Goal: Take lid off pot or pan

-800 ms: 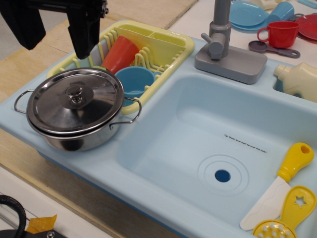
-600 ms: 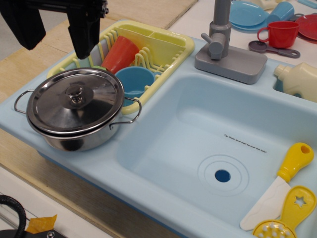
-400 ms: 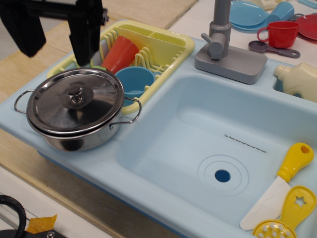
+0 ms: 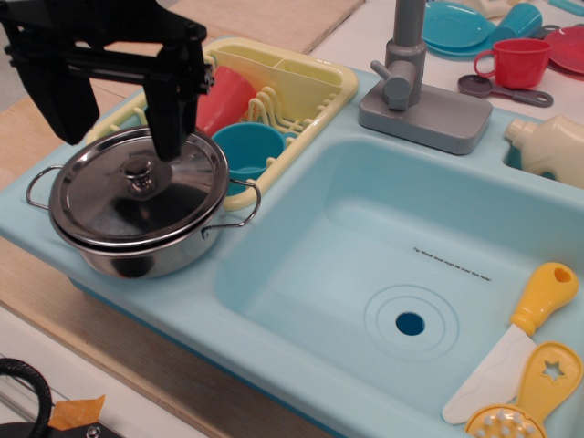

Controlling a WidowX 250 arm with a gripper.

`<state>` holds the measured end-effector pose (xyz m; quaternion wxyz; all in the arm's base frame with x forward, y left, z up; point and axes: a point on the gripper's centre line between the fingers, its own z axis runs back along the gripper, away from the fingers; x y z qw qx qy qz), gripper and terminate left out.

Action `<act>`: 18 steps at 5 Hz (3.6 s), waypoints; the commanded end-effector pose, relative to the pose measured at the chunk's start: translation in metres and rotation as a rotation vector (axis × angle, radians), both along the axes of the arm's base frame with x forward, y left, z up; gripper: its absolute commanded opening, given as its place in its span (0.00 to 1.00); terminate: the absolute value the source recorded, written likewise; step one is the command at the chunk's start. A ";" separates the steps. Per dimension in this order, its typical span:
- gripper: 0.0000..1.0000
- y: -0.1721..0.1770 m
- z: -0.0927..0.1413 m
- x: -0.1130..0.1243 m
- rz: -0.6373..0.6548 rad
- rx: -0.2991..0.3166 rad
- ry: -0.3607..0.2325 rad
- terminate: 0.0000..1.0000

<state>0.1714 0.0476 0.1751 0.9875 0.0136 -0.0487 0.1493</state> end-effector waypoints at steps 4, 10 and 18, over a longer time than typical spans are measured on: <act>1.00 0.007 -0.021 0.001 0.019 -0.032 0.002 0.00; 0.00 -0.082 0.008 0.023 -0.116 -0.009 -0.083 0.00; 1.00 -0.090 -0.075 0.058 -0.334 -0.185 -0.003 1.00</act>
